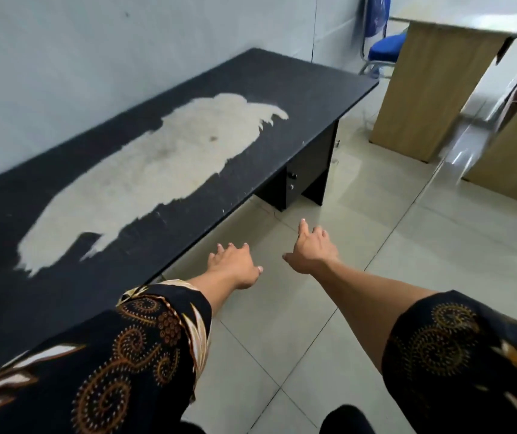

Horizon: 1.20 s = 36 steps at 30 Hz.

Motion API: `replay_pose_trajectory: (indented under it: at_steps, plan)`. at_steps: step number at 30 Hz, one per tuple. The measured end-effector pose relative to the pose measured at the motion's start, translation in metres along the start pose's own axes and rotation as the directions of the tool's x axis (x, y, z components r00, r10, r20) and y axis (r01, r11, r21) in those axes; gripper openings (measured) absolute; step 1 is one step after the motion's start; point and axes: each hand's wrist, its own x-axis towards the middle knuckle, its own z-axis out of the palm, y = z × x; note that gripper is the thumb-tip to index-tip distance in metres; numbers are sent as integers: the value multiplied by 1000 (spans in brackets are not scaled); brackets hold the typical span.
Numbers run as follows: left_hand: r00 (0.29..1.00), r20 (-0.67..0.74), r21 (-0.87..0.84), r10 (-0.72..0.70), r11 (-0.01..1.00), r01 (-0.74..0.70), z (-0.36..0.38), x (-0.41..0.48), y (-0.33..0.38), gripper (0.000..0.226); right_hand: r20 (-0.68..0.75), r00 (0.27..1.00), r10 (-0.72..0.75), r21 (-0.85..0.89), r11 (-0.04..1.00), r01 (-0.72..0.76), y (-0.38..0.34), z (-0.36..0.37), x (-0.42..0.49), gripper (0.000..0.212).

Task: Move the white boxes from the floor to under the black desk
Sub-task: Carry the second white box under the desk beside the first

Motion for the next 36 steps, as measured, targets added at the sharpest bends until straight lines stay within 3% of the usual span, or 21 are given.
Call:
replay_pose_trajectory:
  at_steps: [4,8,12,18,23,30,36]
  plan:
    - [997,-55,-8,-52,999,51,-91,-57,-11,80,-17,996,-91,22,996,91,-47,-87,-42,95]
    - [968,-208,-21,-143,990,142,-170,-109,-41,76,-62,967,-248,29,968,250,-106,-150,-75,93]
    - [922,-293,-60,-255,967,249,-225,-159,-90,77,-65,913,-402,-9,915,403,-169,-185,-108,83]
    - [818,-353,-172,-453,891,419,-253,-244,-200,81,-46,811,-583,-171,804,569,-264,-199,-164,86]
    - [706,-364,-271,-607,794,543,-233,-329,-306,80,-13,706,-708,-203,694,691,-365,-184,-235,93]
    - [559,-249,-351,-791,611,709,-152,-464,-479,79,52,507,-860,-210,487,848,-519,-93,-382,79]
    - [512,-73,-368,-856,500,784,-45,-568,-588,81,181,450,-875,-186,419,889,-587,19,-506,77]
